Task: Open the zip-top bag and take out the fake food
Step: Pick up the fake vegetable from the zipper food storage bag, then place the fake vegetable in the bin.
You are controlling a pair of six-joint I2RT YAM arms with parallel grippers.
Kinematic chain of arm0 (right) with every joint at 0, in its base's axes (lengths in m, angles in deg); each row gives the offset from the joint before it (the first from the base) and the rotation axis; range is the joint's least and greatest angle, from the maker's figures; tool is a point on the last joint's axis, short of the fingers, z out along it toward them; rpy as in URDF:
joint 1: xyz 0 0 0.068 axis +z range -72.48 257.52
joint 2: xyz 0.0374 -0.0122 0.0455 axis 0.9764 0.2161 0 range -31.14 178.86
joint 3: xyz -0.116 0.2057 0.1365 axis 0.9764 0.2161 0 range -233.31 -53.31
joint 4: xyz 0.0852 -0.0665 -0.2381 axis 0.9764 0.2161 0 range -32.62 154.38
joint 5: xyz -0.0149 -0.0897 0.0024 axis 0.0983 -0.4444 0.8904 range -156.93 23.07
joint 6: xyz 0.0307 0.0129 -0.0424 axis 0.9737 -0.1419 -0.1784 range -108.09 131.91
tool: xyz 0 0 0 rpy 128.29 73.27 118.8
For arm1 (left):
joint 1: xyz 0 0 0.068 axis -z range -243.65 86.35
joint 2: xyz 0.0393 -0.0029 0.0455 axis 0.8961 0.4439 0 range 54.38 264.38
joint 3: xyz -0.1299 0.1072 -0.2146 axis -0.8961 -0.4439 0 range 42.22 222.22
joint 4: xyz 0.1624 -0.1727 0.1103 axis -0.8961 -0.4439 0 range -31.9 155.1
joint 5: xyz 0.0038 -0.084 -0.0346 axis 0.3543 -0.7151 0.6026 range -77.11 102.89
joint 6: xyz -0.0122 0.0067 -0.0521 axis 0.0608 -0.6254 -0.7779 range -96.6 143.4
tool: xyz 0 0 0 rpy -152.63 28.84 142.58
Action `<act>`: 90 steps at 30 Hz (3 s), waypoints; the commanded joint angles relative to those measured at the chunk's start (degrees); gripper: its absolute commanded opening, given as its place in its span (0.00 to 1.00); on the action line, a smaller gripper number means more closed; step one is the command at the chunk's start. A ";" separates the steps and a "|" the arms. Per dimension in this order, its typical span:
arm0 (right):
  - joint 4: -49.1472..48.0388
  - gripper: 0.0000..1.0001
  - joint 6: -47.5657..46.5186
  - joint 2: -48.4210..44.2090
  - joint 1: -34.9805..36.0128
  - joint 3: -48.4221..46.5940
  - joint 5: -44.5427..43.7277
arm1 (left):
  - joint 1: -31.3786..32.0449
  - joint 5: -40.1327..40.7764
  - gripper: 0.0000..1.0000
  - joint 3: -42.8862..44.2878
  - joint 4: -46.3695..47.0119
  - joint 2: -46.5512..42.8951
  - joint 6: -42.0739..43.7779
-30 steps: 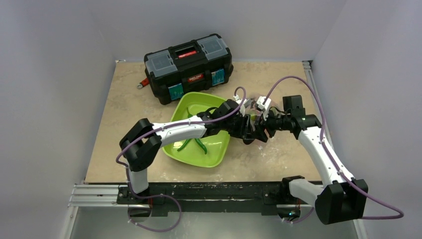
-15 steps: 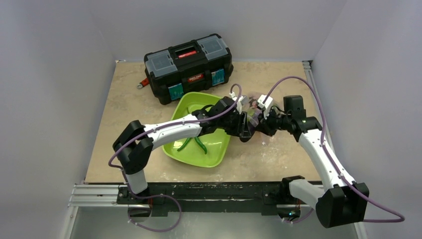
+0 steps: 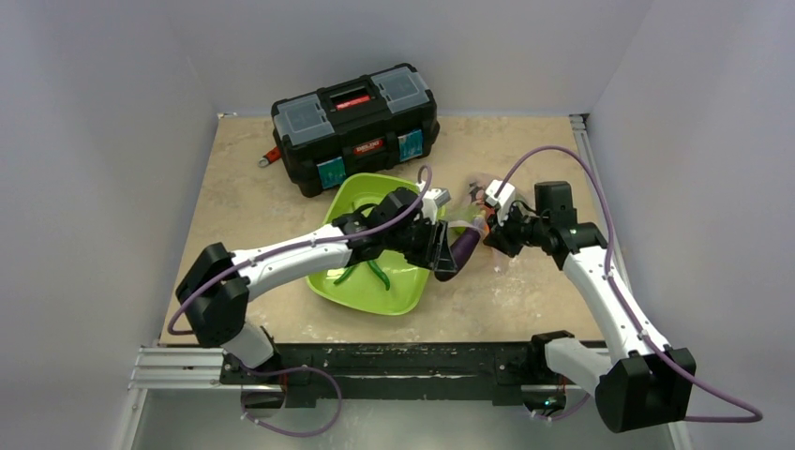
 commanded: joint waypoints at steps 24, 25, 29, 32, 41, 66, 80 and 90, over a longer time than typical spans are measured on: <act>-2.54 0.00 0.05 0.17 -0.10 0.12 1.26 | -2.45 -5.10 0.00 -14.81 -23.31 -35.30 17.79; -2.52 0.00 0.06 0.20 -0.16 0.16 1.22 | -2.54 -4.70 0.00 -14.91 -24.31 -36.37 17.91; -2.54 0.00 0.14 0.27 -0.10 0.26 1.17 | -2.63 -3.57 0.00 -14.84 -27.93 -40.18 18.74; -2.63 0.00 0.14 0.35 -0.21 0.19 1.03 | -2.78 -2.24 0.00 -14.45 -30.81 -42.46 19.20; -2.54 0.00 0.01 0.54 -0.28 0.34 1.08 | -3.08 4.85 0.00 -14.31 -36.17 -48.65 19.03; -2.36 0.00 -0.27 0.54 -0.31 0.43 1.17 | -7.35 12.25 0.00 -17.55 -32.85 -48.69 17.44; -2.19 0.00 -0.47 0.53 -0.28 0.43 1.17 | -7.94 13.26 0.00 -18.78 -30.17 -47.82 17.24; -2.21 0.00 -0.54 0.70 -0.32 0.43 1.17 | -8.62 14.34 0.00 -19.66 -27.05 -46.60 17.20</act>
